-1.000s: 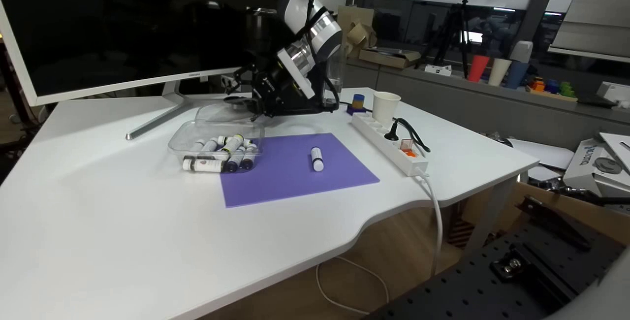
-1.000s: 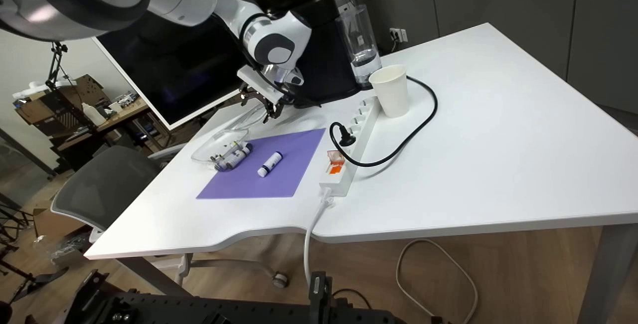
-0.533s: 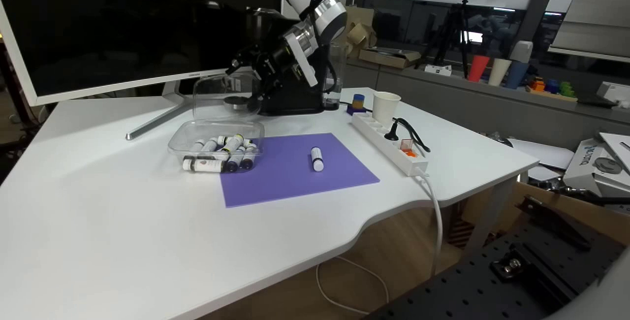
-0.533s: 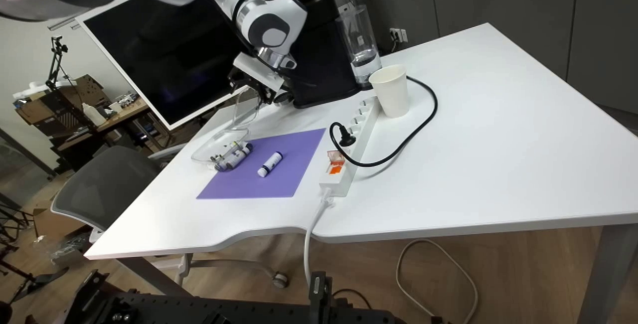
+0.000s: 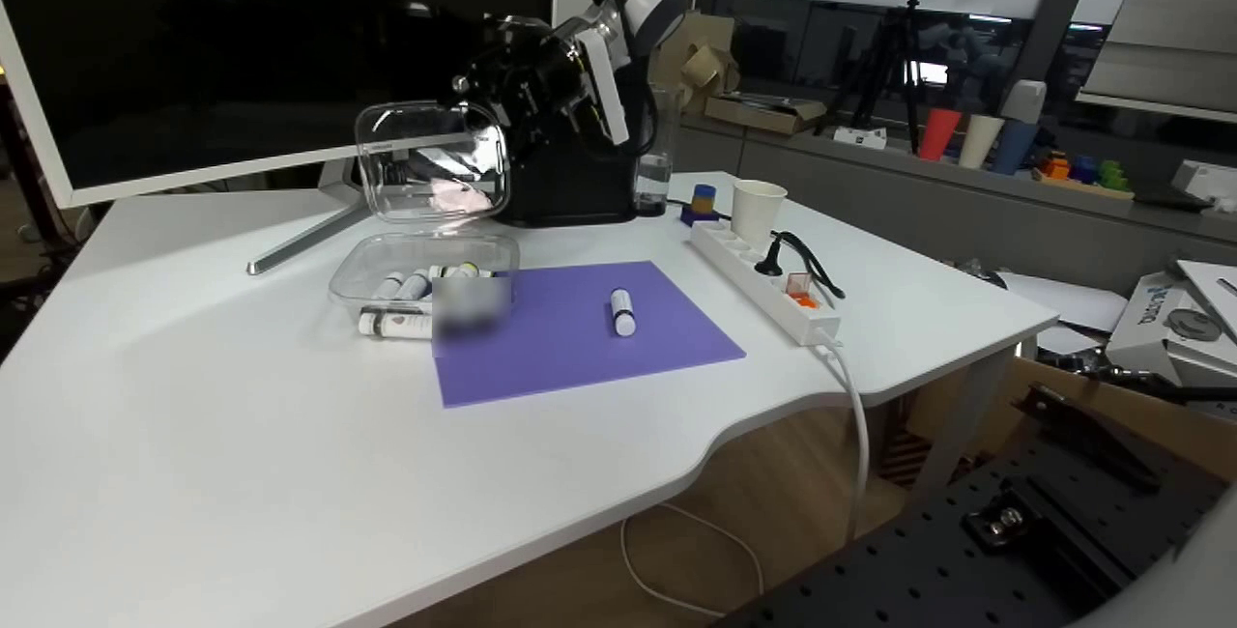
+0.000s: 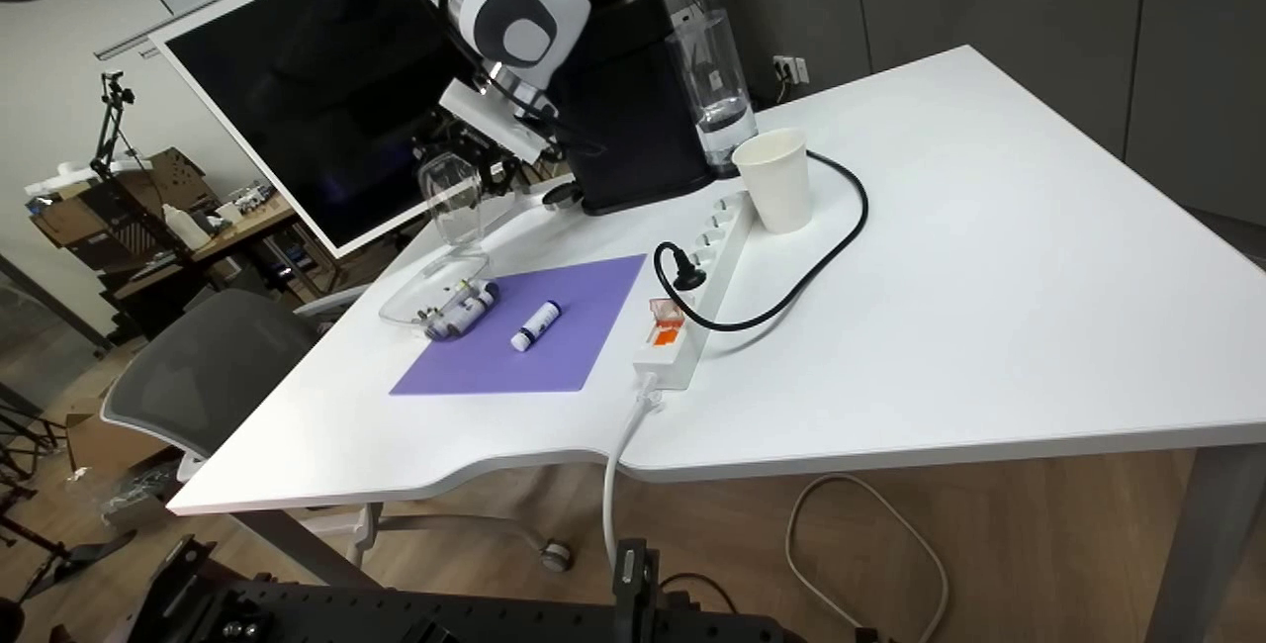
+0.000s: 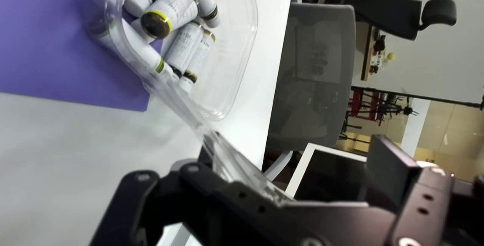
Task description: Close the lid on the clear container
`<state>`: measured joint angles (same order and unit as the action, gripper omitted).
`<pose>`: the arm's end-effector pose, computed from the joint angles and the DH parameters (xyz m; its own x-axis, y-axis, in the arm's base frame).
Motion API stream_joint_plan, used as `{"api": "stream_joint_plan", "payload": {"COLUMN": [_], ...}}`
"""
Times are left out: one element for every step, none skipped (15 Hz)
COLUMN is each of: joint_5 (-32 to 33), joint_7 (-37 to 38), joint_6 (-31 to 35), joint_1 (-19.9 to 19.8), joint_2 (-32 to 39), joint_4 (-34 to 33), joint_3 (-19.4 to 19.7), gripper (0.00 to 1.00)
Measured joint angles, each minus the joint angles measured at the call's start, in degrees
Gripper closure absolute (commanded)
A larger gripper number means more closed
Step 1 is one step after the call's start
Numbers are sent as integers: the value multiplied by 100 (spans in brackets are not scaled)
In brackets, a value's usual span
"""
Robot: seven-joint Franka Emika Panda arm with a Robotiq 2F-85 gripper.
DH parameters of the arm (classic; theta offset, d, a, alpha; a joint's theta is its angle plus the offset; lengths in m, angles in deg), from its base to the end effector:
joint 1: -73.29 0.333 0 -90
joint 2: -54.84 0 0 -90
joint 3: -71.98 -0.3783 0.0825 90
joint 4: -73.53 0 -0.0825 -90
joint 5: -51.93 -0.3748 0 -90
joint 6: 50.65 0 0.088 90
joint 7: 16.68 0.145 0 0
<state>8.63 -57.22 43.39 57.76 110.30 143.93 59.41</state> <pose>0.7418 0.0107 0.2153 0.9526 0.3019 0.0379 0.1827 -0.4679 -0.8647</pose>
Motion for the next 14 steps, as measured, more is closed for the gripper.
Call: {"api": "stream_joint_plan", "payload": {"joint_5": [59,118,201,292,395,493,593,703,817,947,1094,1240,1420,1601], "joint_7": [-23,-39,-55,-74,-84,-86,-86,-86,-86,-86,-86,-86,-86,-86], "joint_6": [-149,-280,-390,-462,-514,-533,-539,-539,-538,-533,-516,-489,-452,-387], "joint_1": [27,56,92,135,184,243,302,364,431,490,554,614,671,733], "joint_2": [-53,-102,-168,-232,-306,-385,-465,-546,-630,-710,-797,-880,-971,-1065], "joint_4": [26,50,95,143,202,272,347,428,510,591,681,770,869,972], "joint_3": [31,58,86,120,147,180,207,231,265,288,316,346,364,386], "gripper": [0,0,0,0,0,0,0,0,0,0,0,0,0,0]}}
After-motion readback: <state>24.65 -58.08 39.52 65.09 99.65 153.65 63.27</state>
